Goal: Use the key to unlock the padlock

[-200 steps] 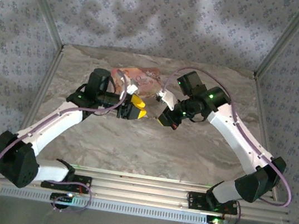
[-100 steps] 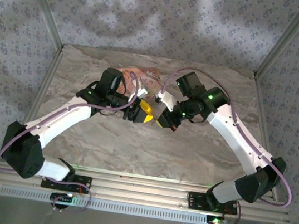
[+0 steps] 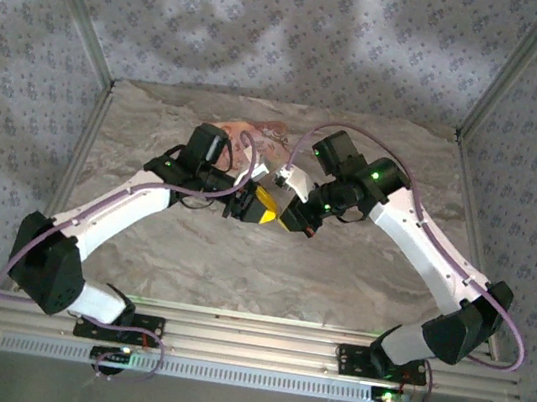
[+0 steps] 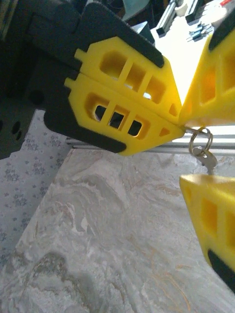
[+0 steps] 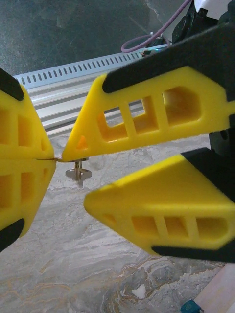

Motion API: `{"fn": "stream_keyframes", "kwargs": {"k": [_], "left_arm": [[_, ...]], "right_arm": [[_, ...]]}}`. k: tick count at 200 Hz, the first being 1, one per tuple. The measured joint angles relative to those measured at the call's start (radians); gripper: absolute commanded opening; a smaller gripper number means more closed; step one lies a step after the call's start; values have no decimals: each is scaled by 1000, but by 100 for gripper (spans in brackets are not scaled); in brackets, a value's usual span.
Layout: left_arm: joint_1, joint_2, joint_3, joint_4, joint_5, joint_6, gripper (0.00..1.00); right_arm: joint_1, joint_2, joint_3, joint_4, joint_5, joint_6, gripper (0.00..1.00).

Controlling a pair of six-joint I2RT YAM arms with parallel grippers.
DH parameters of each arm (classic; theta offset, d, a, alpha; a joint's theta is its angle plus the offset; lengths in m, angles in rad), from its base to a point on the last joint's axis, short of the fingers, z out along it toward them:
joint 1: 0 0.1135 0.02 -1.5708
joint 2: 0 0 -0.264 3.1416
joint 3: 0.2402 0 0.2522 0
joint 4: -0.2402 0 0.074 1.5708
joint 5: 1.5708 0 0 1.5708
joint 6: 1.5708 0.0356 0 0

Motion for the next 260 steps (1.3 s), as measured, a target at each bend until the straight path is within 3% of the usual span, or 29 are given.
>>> {"fn": "stream_keyframes", "kwargs": {"k": [11,47,77,108,138,194,260], "left_arm": [[0,0,2,-9,9,-3,0],[0,0,9,-22,15,1,0],[0,-2,3,21,-31,-51,0],[9,-32,-66,135,-135,-179,0],[41,-83,-154,290,-232,-356,0],[82,-101,-192,521,-292,-655,0],[82,-100,-194,680,-306,-890,0]], "right_arm": [[0,0,0,0,1,5,0],[-3,0,0,2,7,16,0],[-37,-28,-21,51,8,80,36],[-161,-169,-135,232,-8,255,44],[-254,-303,-295,463,-21,482,48],[-209,-285,-454,755,-19,782,47],[-186,-253,-488,1001,-21,970,37]]}}
